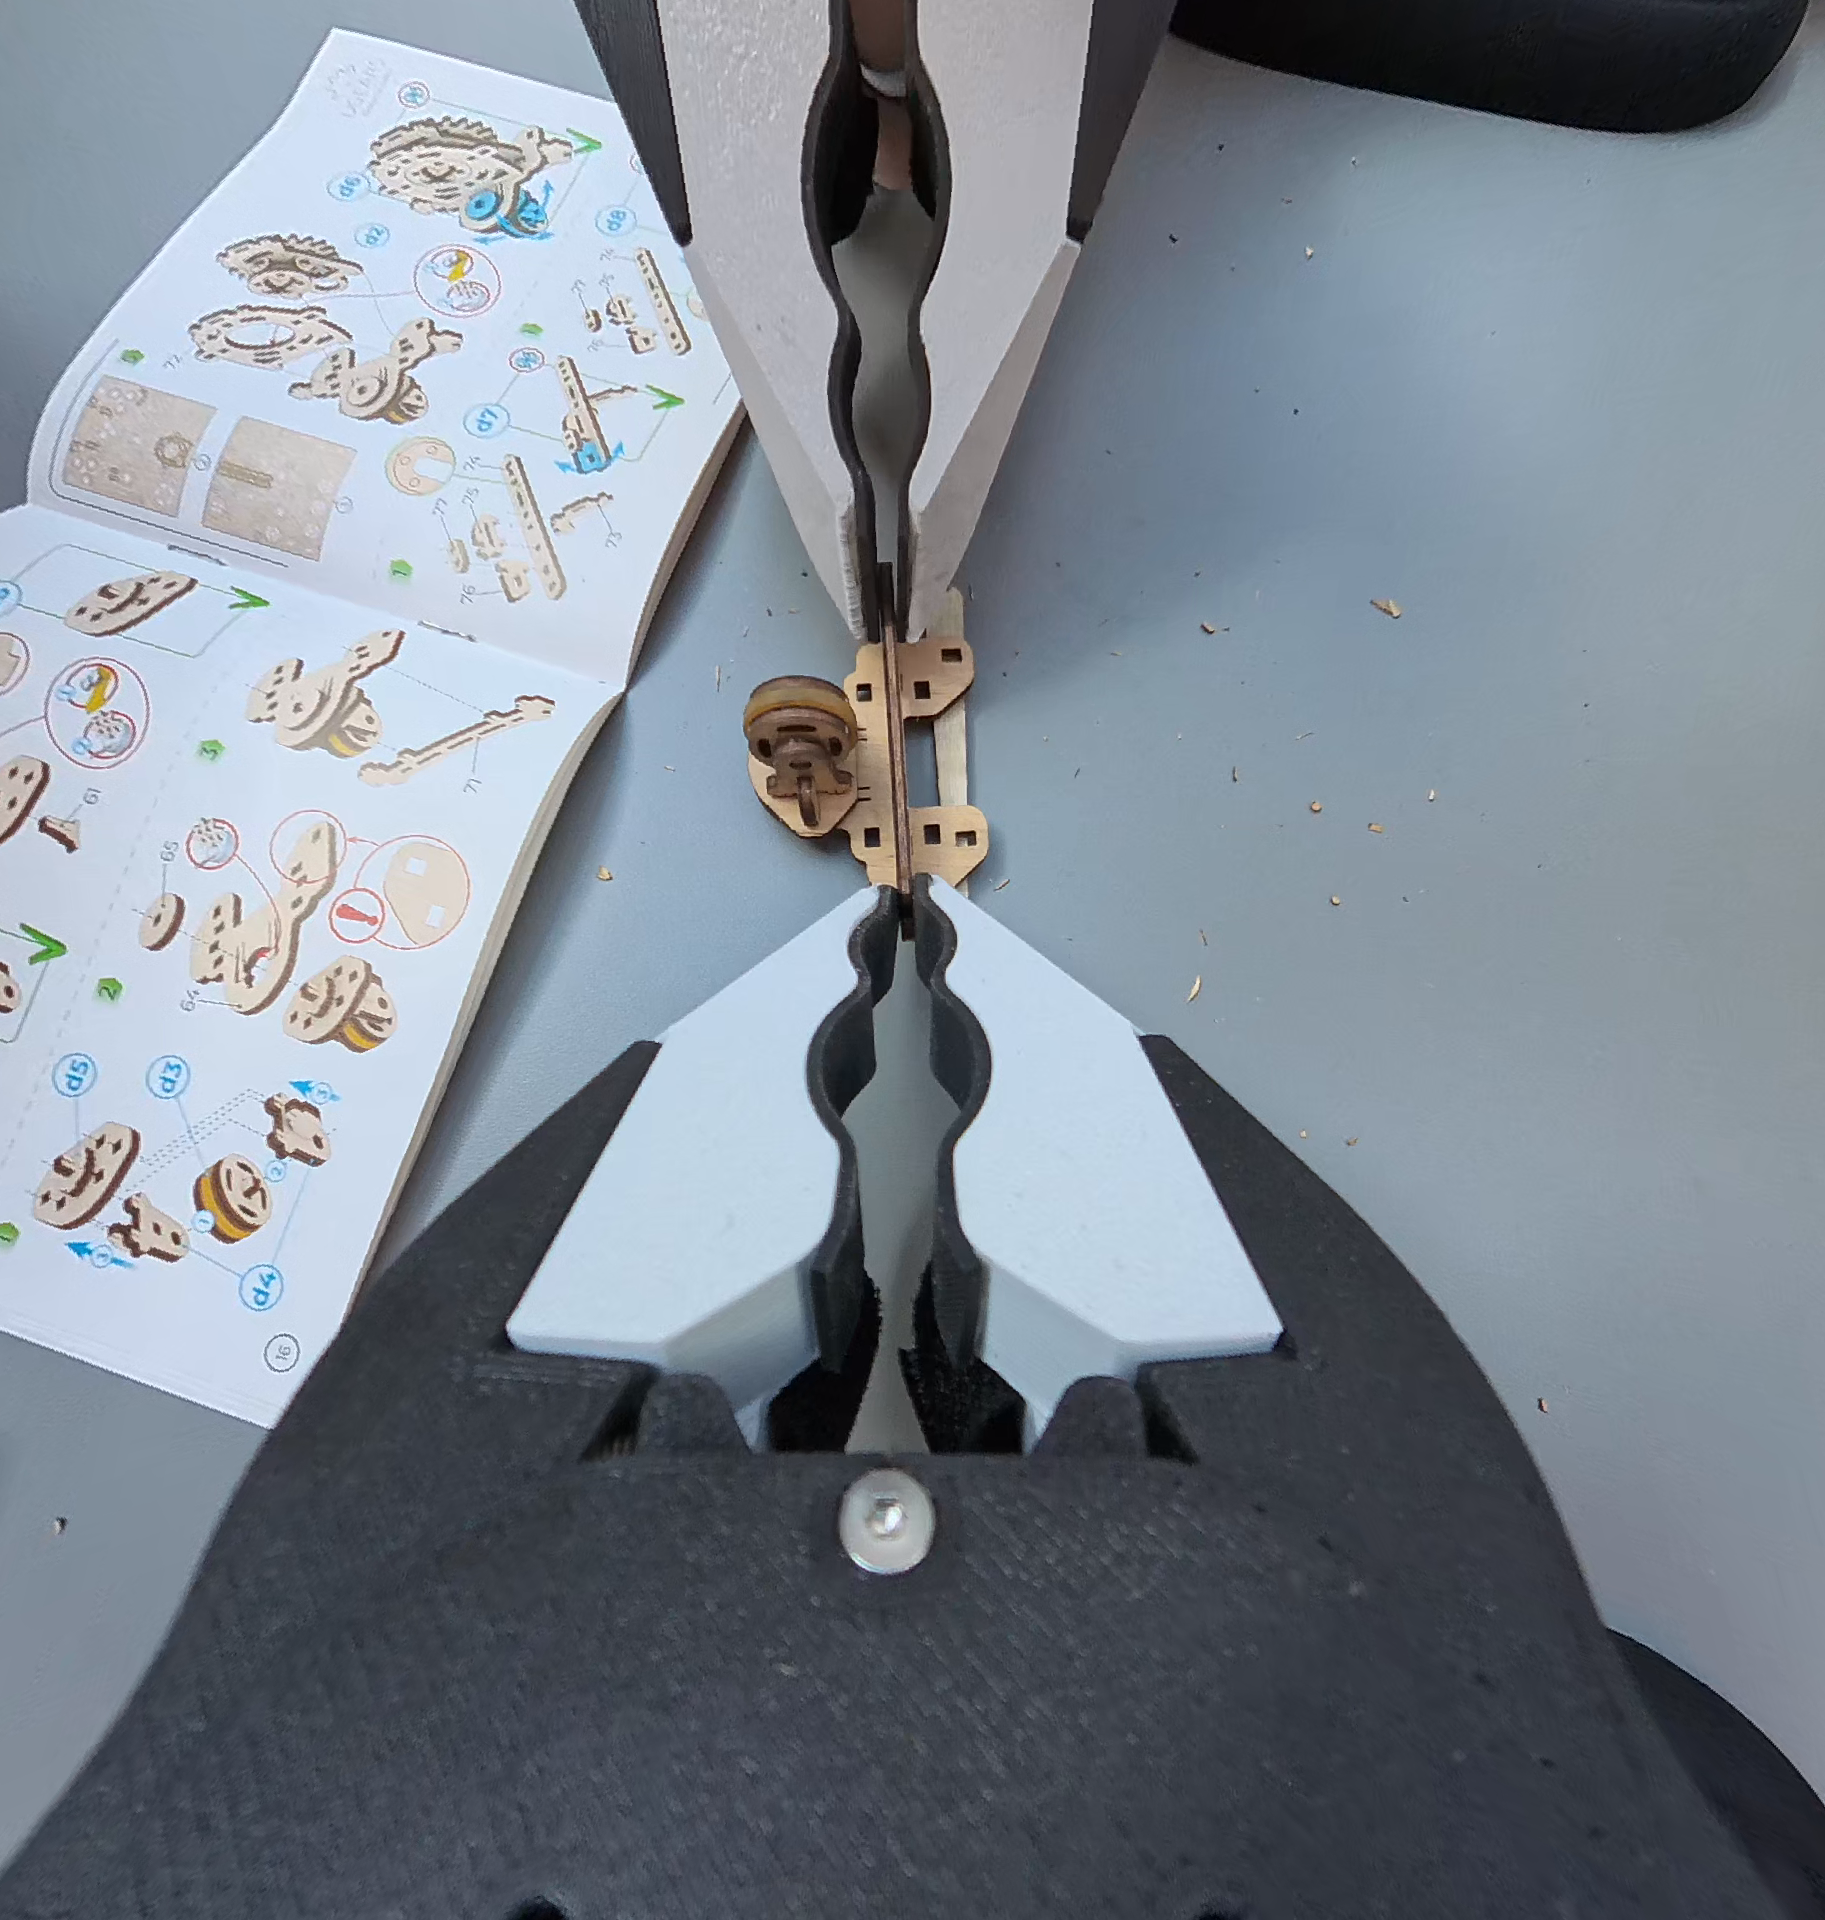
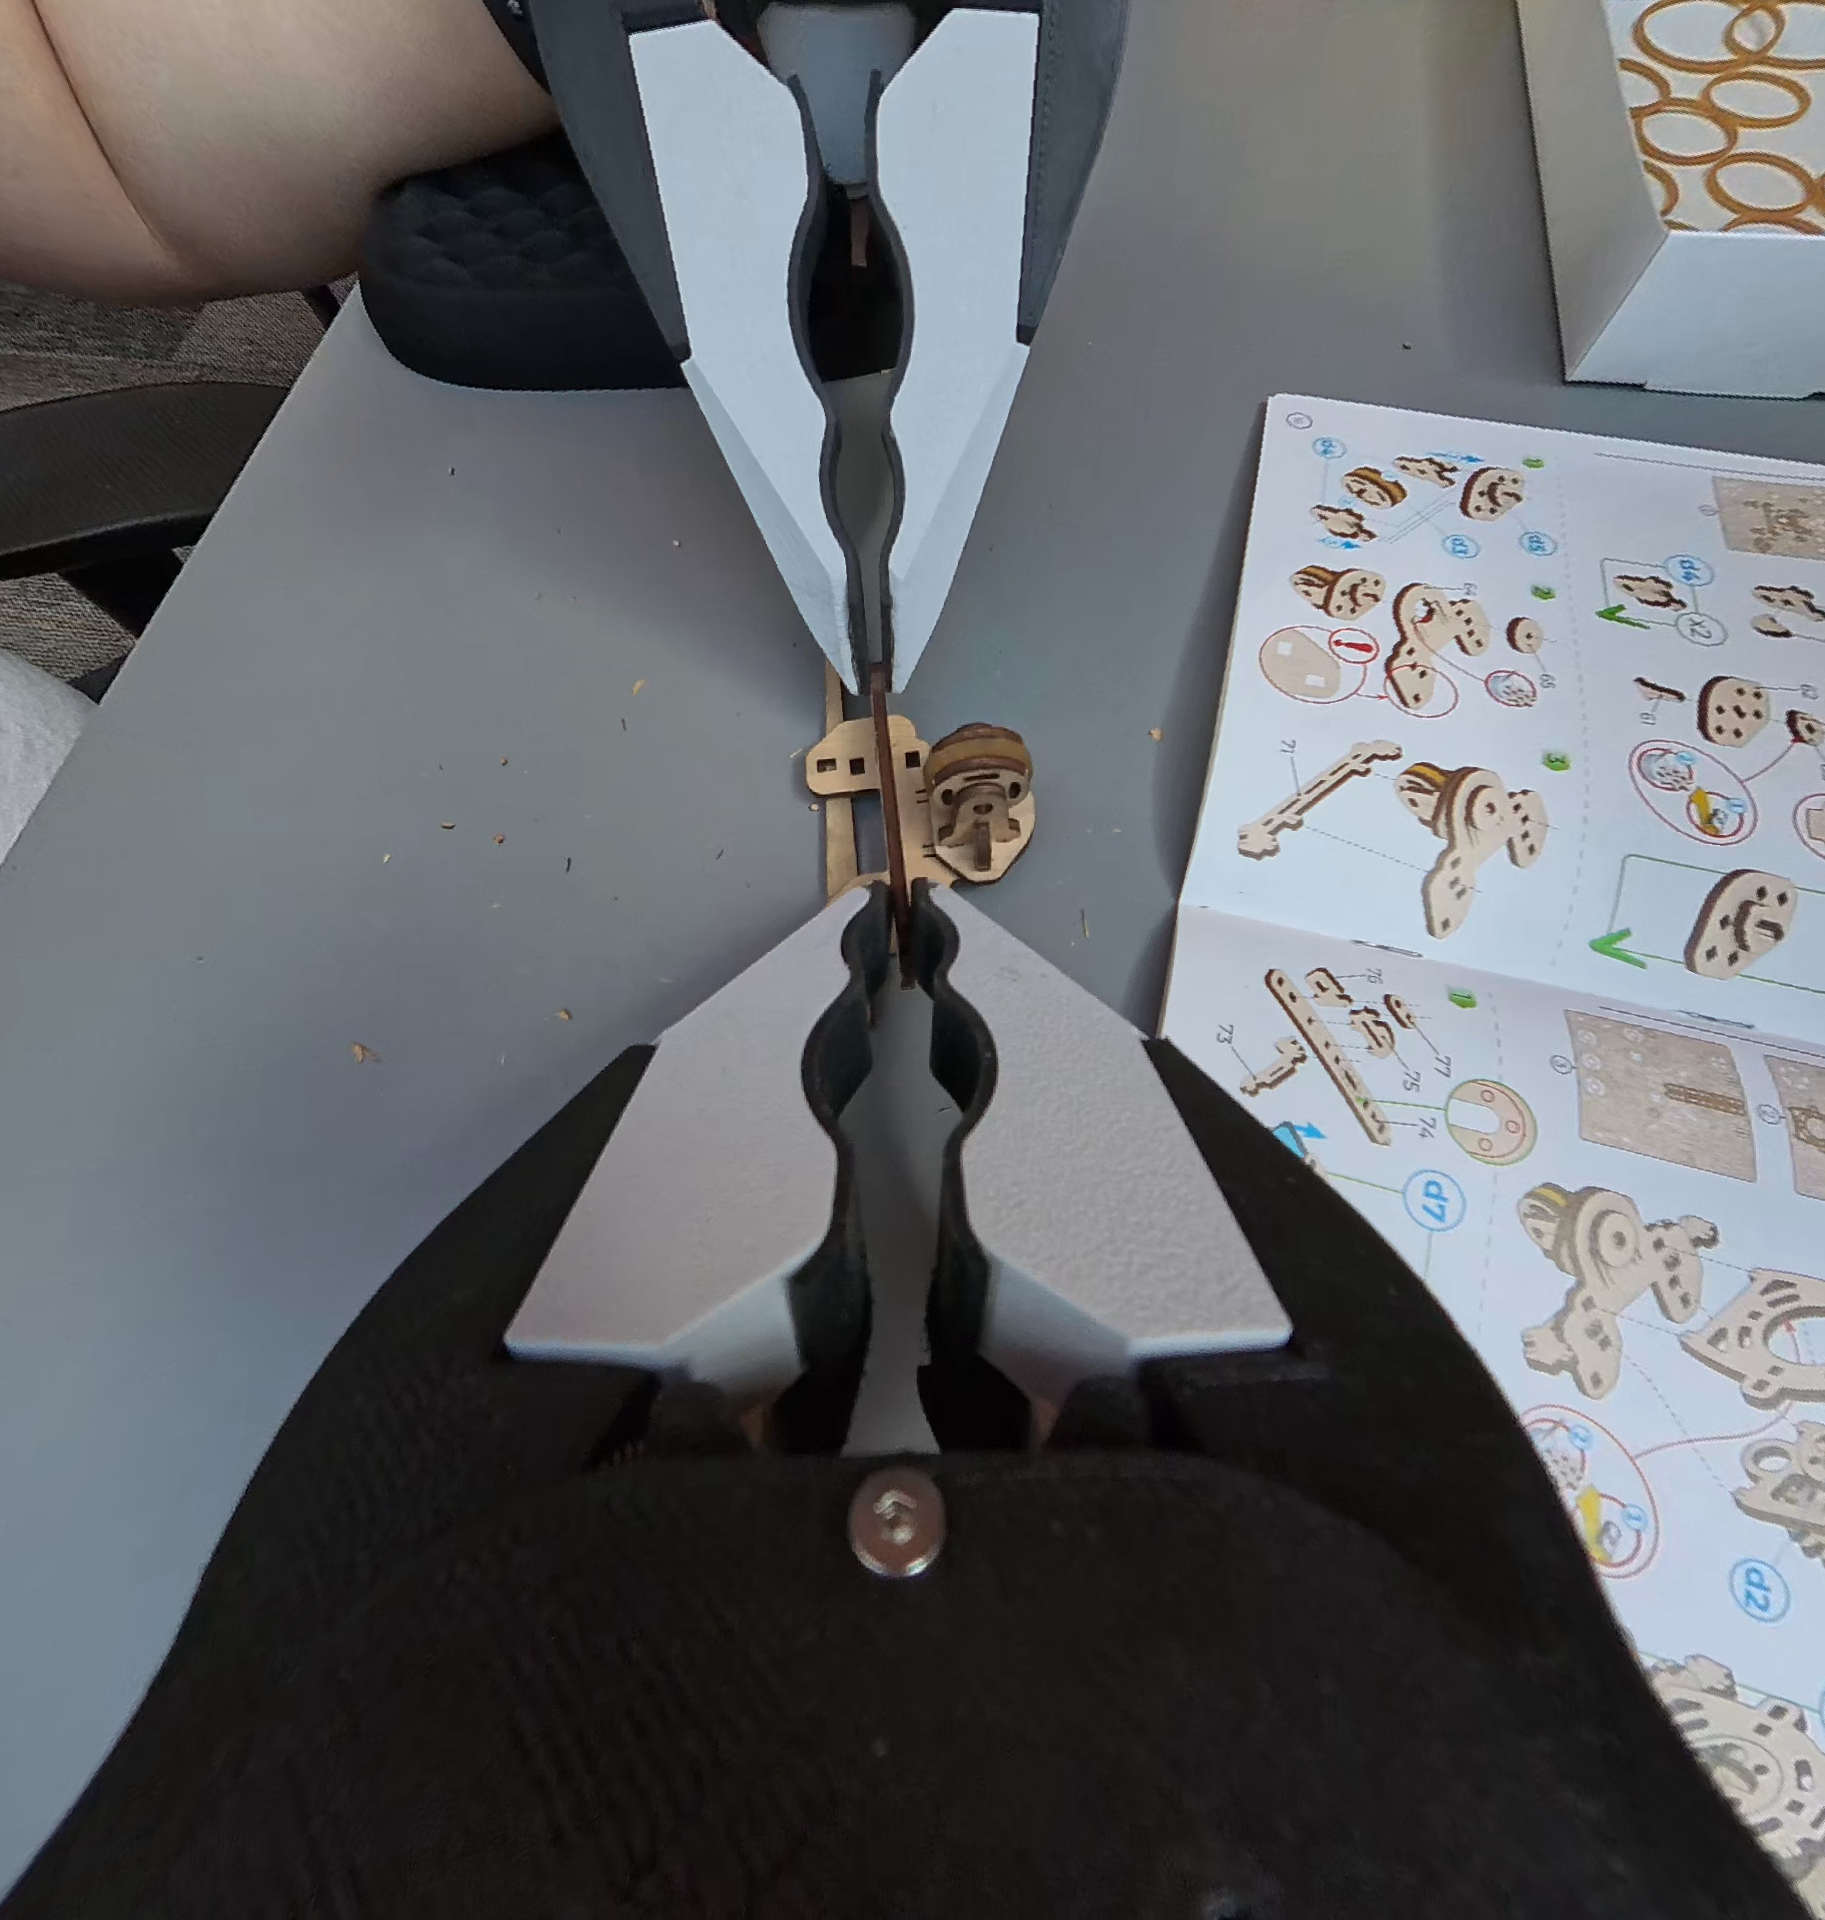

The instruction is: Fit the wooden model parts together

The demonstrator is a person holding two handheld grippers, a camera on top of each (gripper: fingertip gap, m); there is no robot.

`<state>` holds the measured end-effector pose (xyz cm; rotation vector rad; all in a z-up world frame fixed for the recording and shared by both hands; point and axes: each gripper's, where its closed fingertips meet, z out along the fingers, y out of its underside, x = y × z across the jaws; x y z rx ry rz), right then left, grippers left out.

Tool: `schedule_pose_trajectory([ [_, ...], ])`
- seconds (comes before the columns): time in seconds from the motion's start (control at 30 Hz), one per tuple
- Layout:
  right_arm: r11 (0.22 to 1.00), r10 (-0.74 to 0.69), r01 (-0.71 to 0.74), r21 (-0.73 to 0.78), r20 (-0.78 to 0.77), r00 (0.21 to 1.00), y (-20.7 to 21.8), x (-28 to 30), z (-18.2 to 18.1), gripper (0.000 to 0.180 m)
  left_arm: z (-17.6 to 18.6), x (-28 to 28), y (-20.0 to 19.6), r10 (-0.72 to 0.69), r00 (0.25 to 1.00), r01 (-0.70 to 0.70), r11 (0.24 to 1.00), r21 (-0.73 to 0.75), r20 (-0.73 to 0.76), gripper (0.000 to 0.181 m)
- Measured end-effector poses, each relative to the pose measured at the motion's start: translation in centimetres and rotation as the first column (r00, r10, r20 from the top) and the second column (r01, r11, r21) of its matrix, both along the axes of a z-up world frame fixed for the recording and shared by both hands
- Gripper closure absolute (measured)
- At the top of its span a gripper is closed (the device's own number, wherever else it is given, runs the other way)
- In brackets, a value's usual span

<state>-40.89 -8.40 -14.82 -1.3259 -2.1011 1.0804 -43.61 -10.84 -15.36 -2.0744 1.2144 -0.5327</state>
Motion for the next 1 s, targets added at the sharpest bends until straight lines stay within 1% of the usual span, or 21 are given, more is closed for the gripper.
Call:
schedule_pose_trajectory([
  [0.1,1.0,0.007,-0.007,0.002,0.024,1.0,-0.12,0.12,-0.33,0.177,0.03,-0.01,0.03,0.002,1.0,-0.002,1.0,-0.001,0.002,0.18],
  [0.37,1.0,0.001,-0.001,0.022,0.019,1.0,-0.03,-0.01,-0.14,0.177,0.01,-0.08,0.05,0.006,1.0,-0.006,1.0,0.002,-0.001,0.18],
  [1.0,1.0,-0.002,0.002,-0.009,0.058,0.998,-0.07,0.11,-0.57,0.176,0.07,-0.16,0.14,0.018,1.0,-0.018,1.0,0.004,-0.005,0.18],
])
